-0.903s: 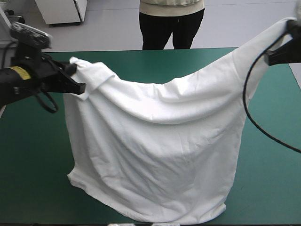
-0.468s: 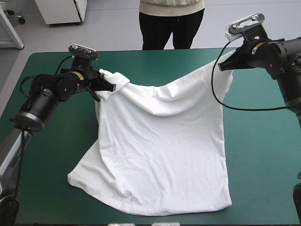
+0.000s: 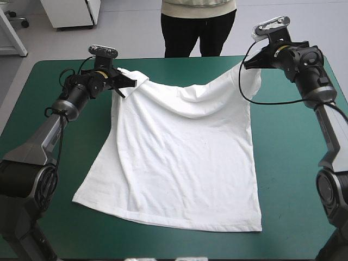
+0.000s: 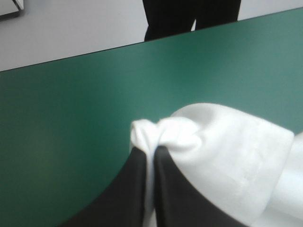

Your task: Fold the cloth

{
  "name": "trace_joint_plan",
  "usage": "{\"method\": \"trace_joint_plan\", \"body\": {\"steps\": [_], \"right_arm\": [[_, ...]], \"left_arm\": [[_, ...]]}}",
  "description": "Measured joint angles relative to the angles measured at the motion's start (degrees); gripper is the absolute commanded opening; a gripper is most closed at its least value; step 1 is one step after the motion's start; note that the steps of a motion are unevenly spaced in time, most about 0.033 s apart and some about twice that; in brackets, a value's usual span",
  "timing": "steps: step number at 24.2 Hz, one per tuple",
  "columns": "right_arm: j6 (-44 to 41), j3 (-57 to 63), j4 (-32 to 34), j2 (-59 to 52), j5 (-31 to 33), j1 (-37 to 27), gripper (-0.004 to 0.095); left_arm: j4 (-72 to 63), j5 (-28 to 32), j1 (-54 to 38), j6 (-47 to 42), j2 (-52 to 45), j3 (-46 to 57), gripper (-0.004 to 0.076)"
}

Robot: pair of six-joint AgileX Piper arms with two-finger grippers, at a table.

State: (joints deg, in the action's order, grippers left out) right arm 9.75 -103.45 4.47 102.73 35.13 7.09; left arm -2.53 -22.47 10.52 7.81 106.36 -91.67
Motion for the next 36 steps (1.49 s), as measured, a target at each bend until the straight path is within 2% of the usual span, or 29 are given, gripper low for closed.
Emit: {"method": "trace_joint_plan", "body": {"steps": [3, 9, 11, 13, 16, 18, 19, 21, 27, 31, 33, 36], "right_arm": [[1.1, 0.0, -4.01, 4.08, -1.94, -2.27, -0.0017], [5.96, 0.0, -11.92, 11.45, -1.8, -3.86, -0.0007], [7.26, 0.0, -14.09, 12.81, -0.94, -3.86, 0.004], [8.39, 0.0, -15.93, 13.34, -0.21, -3.86, 0.0147], [9.72, 0.0, -18.17, 13.4, 0.24, -3.86, 0.036], [10.07, 0.0, -19.14, 13.4, 0.36, -3.86, 0.0501], [10.14, 0.0, -19.44, 13.27, 0.53, -3.86, 0.0551], [10.14, 0.0, -19.72, 12.14, 1.78, -3.86, 0.0554], [8.66, 0.0, -19.73, -0.45, 7.12, -3.86, 0.0554], [5.14, -0.18, -19.78, -11.24, 21.7, -3.86, 0.0554], [4.12, 1.52, -19.78, -15.27, 26.81, -3.86, 0.0554], [3.23, 8.03, -19.78, -22.11, 28.74, -3.86, 0.0554]], "left_arm": [[0.0, 0.72, -1.08, 0.0, 3.16, -2.51, -0.0009], [-0.06, 2.02, -1.38, 0.0, 8.41, -4.82, -0.0009], [-0.06, 2.06, -1.43, -0.07, 9.78, -4.87, -0.0007], [-0.06, 1.99, -1.43, -0.21, 10.74, -4.87, 0.0021], [-0.06, 1.86, -1.43, -0.21, 11.33, -4.89, 0.0151], [-0.06, 1.86, -1.43, -0.28, 11.39, -4.89, 0.0277], [-0.06, 1.68, -1.43, -0.28, 11.39, -4.89, 0.0381], [-0.06, 0.2, -1.43, -0.28, 10.59, -4.89, 0.0444], [2.53, -8.7, -1.49, -0.42, -3.3, -4.89, 0.0441], [2.53, -25.26, -1.53, 0.04, -15.77, -4.4, 0.044], [2.53, -29.82, -1.53, 0.18, -21.86, 1.02, 0.0441], [4.98, -31.57, -1.53, -2.97, -31.3, 12.95, 0.0441]]}}
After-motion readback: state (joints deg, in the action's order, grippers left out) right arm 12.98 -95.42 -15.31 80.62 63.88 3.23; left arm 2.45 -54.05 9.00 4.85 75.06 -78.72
